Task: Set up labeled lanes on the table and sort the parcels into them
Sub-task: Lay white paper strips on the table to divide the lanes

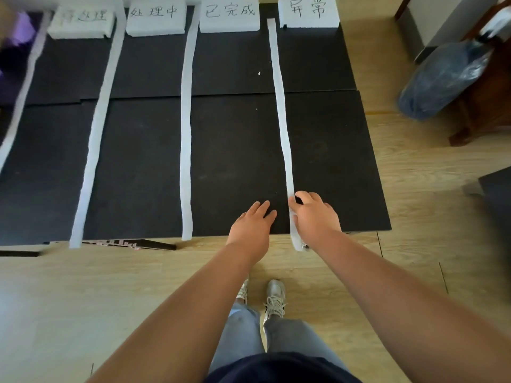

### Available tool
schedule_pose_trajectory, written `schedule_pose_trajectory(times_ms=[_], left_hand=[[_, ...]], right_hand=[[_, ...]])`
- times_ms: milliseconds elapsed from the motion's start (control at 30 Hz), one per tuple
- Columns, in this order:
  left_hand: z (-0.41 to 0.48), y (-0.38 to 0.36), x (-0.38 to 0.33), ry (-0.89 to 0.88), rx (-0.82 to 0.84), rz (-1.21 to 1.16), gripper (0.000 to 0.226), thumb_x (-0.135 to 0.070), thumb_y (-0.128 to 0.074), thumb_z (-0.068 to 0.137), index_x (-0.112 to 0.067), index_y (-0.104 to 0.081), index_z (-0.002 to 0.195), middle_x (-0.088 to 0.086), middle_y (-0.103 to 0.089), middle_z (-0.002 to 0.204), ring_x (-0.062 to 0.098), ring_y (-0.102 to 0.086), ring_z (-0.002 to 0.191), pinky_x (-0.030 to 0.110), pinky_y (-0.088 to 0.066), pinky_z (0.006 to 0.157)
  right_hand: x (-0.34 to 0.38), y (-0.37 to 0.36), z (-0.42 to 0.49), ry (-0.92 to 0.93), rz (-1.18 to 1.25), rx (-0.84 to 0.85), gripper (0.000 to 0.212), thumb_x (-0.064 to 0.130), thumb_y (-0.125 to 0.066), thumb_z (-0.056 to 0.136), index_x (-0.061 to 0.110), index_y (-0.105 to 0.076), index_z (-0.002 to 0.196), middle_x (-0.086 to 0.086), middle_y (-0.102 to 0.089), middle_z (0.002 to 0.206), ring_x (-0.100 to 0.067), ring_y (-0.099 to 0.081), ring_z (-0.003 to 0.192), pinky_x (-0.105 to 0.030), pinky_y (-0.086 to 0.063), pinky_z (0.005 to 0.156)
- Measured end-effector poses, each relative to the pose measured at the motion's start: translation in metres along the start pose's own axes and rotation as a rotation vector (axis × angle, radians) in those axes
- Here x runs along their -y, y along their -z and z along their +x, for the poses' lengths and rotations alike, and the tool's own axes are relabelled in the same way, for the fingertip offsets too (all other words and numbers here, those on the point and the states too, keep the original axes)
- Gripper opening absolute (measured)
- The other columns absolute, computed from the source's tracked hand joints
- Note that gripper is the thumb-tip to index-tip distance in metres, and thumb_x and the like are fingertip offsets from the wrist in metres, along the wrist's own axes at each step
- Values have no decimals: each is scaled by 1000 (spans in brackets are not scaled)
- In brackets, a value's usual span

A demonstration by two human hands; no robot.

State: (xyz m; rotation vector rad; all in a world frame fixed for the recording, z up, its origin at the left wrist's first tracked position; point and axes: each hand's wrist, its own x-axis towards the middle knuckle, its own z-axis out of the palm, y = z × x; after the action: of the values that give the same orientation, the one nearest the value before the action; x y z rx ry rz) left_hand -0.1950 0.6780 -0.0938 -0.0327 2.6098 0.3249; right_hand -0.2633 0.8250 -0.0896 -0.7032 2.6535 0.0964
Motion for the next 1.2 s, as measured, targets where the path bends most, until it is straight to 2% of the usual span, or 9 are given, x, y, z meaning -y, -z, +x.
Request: schedule_pose_trajectory(times_ms=[133,300,433,600,767,867,1000,1067,1200], left_hand=[[-10,-5,-3,19,-12,-52,67,-6,-43,100,-25,-16,157,-4,0,166,16,2,153,35,-20,120],[-18,-1,-8,11,-4,-78,64,-4,-41,99,-24,-22,156,-3,-5,166,17,-2,153,37,-27,117],[-26,1,-7,13,43,-31,58,-6,-41,100,-22,-28,155,0,-9,166,19,-7,152,39,-25,119],[-34,-1,-9,25,70,0,60,-5,-42,100,-20,-26,155,0,-10,166,20,-9,152,40,-26,119],[-31,2,-14,47,81,-14,57,-6,-43,99,-18,-31,153,2,-14,165,22,-14,151,41,-28,119],[-27,9,-17,64,87,-17,49,-6,-45,97,-17,-44,146,2,-30,157,23,-30,143,40,-38,111],[-20,17,-18,90,81,-49,42,-5,-43,96,-17,-54,135,0,-45,141,22,-46,127,40,-49,95],[-16,22,-16,96,44,-66,40,-5,-43,96,-16,-55,133,-1,-46,141,22,-47,126,39,-49,93],[-5,36,-13,113,-53,-159,39,-7,-44,97,-17,-57,132,-2,-49,138,22,-48,124,41,-49,95]], right_hand=[[7,-4,-18,13,46,-2,53,12,-50,97,12,-37,148,2,-38,146,-19,-40,129,-32,-43,100],[6,-7,-33,58,15,55,71,11,-54,95,8,-18,156,1,-21,157,-19,-29,142,-33,-39,108],[9,-1,-32,52,1,74,63,8,-55,92,8,-30,151,1,-29,149,-19,-41,129,-33,-45,98],[13,1,-38,-25,120,81,46,2,-51,94,13,-48,139,1,-45,135,-20,-49,118,-32,-43,89],[8,-4,-41,30,78,118,57,3,-55,91,14,-40,145,0,-38,143,-20,-45,122,-35,-44,96],[2,0,-34,41,57,143,53,7,-52,94,17,-43,145,2,-37,146,-21,-43,125,-35,-45,95],[-4,1,-26,-78,255,188,38,15,-51,97,20,-54,135,2,-52,134,-21,-59,111,-36,-55,88],[-8,4,-21,-114,346,139,30,16,-49,98,21,-63,124,3,-59,123,-22,-64,101,-36,-56,82],[-17,20,-9,-159,481,43,36,11,-45,99,23,-67,124,0,-61,122,-23,-62,104,-31,-51,83]])
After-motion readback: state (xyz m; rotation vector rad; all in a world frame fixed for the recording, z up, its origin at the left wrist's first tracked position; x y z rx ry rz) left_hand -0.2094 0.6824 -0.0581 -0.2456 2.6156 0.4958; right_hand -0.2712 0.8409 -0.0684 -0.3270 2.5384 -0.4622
